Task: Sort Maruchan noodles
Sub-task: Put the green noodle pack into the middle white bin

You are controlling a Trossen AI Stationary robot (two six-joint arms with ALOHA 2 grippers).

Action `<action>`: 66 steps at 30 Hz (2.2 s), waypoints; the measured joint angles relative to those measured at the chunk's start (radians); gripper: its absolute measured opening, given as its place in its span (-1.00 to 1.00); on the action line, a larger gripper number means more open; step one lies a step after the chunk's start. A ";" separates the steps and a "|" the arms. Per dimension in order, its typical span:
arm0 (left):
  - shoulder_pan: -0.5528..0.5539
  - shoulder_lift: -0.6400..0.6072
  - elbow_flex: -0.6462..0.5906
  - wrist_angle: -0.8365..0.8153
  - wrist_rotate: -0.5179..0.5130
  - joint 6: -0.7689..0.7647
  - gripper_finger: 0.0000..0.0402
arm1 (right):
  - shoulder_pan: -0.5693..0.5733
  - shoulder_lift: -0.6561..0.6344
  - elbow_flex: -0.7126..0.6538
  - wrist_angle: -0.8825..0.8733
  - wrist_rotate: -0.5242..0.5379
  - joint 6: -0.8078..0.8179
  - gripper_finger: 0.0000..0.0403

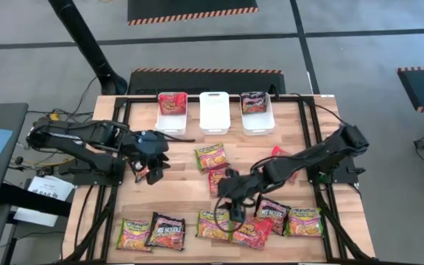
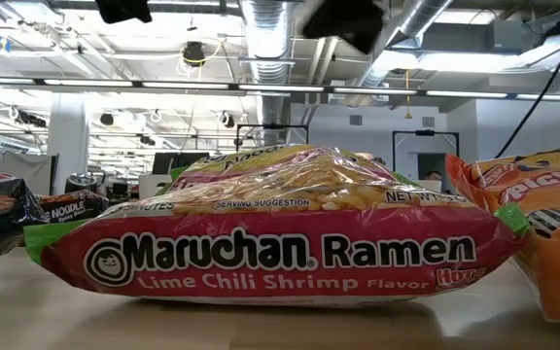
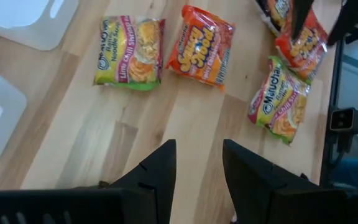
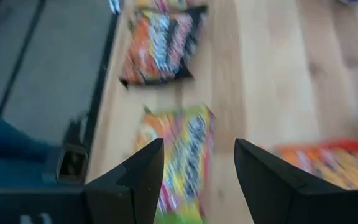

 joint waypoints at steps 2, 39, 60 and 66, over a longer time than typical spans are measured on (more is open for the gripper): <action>-0.011 0.000 -0.003 0.006 0.000 0.003 -0.42 | 0.007 0.023 -0.002 -0.004 0.000 0.002 0.10; -0.051 0.001 -0.008 0.001 -0.046 0.018 -0.42 | 0.053 0.299 0.002 -0.014 -0.063 0.245 0.07; -0.051 0.001 -0.008 0.000 -0.046 0.054 -0.42 | 0.045 0.300 -0.001 0.011 -0.103 0.319 -0.95; -0.051 0.001 -0.008 -0.002 -0.045 0.054 -0.42 | 0.043 0.300 0.035 0.001 -0.108 0.322 -0.86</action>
